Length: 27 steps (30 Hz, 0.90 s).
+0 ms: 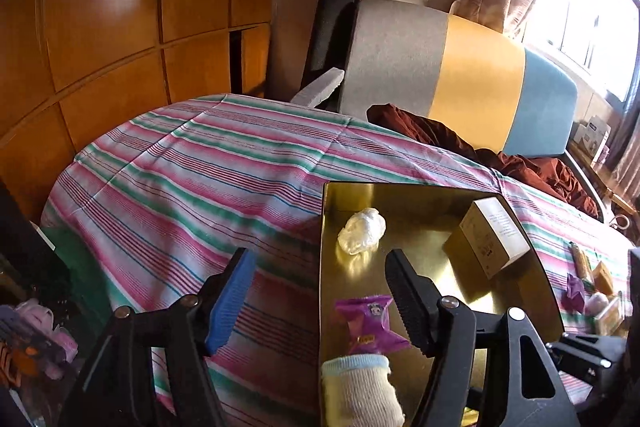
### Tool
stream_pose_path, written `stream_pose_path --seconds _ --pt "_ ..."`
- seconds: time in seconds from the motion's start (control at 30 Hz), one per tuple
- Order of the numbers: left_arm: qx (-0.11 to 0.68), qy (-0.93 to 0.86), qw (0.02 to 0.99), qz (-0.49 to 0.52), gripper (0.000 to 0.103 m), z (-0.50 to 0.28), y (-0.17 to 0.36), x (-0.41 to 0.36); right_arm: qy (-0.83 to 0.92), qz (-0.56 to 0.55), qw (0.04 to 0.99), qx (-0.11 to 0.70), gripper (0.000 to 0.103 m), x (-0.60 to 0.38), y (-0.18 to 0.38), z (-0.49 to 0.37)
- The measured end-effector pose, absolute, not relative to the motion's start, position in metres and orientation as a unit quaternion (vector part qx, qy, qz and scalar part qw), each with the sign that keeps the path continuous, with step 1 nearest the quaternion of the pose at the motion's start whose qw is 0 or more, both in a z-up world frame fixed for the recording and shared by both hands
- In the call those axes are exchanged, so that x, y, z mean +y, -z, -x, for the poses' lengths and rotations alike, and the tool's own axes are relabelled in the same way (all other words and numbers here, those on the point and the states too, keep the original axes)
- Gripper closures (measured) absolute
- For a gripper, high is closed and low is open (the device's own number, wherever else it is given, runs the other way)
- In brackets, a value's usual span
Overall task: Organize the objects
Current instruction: 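Carry the bag and sock into the gold tray and open both grippers, then move both grippers back toward the remaining items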
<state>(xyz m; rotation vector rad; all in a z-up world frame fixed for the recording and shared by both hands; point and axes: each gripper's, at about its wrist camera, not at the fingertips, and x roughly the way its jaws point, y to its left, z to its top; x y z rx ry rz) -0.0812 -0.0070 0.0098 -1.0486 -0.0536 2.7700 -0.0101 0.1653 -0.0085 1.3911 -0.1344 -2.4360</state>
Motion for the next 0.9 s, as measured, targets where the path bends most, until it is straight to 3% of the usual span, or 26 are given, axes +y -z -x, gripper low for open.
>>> stream_pose_path --seconds 0.47,0.6,0.9 --pt "0.018 -0.927 0.133 0.35 0.033 0.035 -0.006 0.044 0.889 -0.452 0.063 -0.016 0.044 0.221 -0.003 -0.005" --pt "0.03 -0.923 0.153 0.352 0.032 0.028 -0.007 0.061 0.893 -0.448 0.034 -0.027 0.032 0.246 -0.005 -0.013" --pt "0.061 -0.91 0.204 0.357 0.027 0.019 -0.007 0.103 0.888 -0.453 -0.06 -0.058 0.03 0.337 -0.003 -0.043"
